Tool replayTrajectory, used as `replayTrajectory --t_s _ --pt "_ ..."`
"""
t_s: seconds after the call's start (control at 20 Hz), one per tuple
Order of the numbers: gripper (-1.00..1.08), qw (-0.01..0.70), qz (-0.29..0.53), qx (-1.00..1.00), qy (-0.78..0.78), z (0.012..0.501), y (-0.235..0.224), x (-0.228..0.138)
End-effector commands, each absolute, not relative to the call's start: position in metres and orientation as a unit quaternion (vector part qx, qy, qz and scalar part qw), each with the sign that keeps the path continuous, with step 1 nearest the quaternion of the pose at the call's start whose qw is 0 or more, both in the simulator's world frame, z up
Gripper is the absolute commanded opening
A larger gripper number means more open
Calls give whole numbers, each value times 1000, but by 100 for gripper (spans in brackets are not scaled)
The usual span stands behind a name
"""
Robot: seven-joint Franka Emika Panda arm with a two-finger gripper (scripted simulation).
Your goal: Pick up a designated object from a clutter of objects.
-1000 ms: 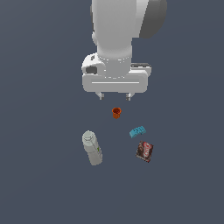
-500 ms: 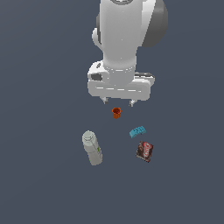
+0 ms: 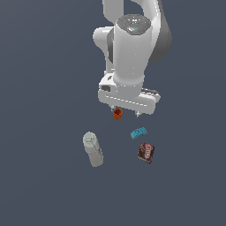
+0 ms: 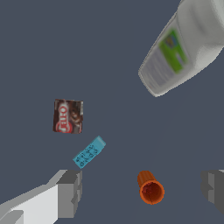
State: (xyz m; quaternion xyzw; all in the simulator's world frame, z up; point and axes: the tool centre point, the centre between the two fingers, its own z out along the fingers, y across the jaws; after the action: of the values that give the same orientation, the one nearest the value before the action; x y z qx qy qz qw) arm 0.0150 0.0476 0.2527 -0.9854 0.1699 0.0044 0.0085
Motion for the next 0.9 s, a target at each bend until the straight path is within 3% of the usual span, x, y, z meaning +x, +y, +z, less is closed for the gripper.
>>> replayTrajectory --t_s 0.0,0.85 --pt "100 8 4 -981 195 241 54 16" --pt "100 2 3 -933 360 166 98 11"
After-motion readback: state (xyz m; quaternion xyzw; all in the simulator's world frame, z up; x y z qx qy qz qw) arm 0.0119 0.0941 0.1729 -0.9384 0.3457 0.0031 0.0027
